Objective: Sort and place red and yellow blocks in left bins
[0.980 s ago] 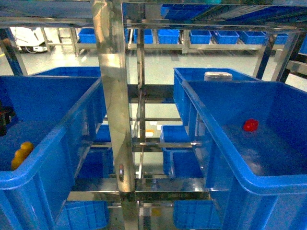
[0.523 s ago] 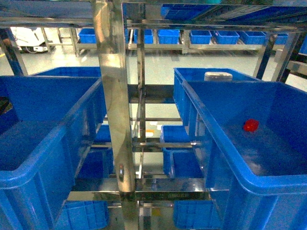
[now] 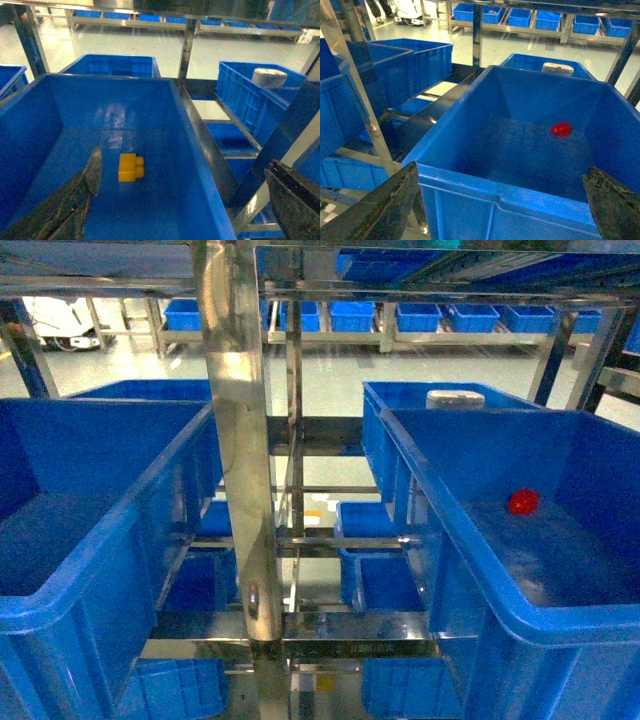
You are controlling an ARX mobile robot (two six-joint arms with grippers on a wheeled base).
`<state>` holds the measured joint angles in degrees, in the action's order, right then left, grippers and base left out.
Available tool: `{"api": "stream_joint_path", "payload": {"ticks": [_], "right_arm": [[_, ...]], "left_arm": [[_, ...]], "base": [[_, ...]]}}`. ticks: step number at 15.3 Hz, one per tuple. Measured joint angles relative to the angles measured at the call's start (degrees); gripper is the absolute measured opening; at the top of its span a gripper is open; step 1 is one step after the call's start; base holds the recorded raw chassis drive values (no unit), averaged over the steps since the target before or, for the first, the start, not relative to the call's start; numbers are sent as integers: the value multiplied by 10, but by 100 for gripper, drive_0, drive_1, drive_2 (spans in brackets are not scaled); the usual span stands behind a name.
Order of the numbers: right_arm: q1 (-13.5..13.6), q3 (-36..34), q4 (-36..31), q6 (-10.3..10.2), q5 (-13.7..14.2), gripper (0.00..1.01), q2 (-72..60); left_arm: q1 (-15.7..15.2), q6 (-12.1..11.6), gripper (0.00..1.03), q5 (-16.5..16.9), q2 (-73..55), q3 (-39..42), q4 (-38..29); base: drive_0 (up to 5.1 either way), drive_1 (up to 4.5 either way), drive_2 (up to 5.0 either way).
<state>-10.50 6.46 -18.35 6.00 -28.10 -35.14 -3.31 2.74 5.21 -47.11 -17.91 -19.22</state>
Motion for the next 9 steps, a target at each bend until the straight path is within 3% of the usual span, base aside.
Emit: {"api": "stream_joint_path", "payload": {"ticks": [1,4,9], "right_arm": [[0,0,0,0,0,98,0],[0,0,0,0,0,98,0],[0,0,0,0,0,98,0]], "left_arm": [[9,14,98,-4,5,-2,-4],[12,29,98,-3,2,-2,-2],[12,30,98,-5,2,-2,-2]], "base": [[0,0,0],[0,0,0],[0,0,0]]}}
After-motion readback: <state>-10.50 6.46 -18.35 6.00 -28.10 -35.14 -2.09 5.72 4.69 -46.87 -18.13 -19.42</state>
